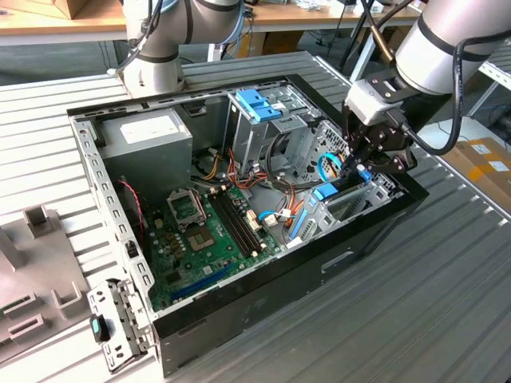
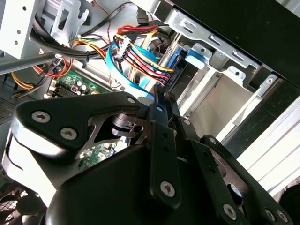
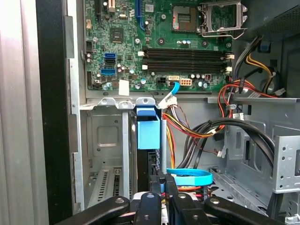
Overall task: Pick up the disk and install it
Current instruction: 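Insert the second disk wire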
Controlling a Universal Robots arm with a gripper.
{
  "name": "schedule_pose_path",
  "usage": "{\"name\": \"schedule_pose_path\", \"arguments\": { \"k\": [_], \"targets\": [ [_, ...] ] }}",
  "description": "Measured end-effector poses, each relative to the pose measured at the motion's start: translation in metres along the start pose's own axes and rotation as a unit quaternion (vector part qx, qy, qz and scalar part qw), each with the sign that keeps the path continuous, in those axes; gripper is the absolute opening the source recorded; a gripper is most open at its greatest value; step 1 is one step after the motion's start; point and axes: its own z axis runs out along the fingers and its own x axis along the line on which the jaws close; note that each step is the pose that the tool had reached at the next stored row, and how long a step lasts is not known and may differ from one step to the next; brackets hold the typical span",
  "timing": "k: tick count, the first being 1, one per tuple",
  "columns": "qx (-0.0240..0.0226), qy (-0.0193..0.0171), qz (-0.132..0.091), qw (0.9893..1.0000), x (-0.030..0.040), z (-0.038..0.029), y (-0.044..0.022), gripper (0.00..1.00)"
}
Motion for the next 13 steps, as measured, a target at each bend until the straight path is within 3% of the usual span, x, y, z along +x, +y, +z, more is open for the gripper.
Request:
{"name": "schedule_pose_path", "arguments": {
  "k": [10, 13],
  "targets": [
    [0.0000, 0.0000, 0.000, 1.0000, 0.0033, 0.0036, 0.0000, 0.16],
    [0.0059, -0.0001, -0.001, 1.0000, 0.0034, 0.0037, 0.0000, 0.16]
  ]
}}
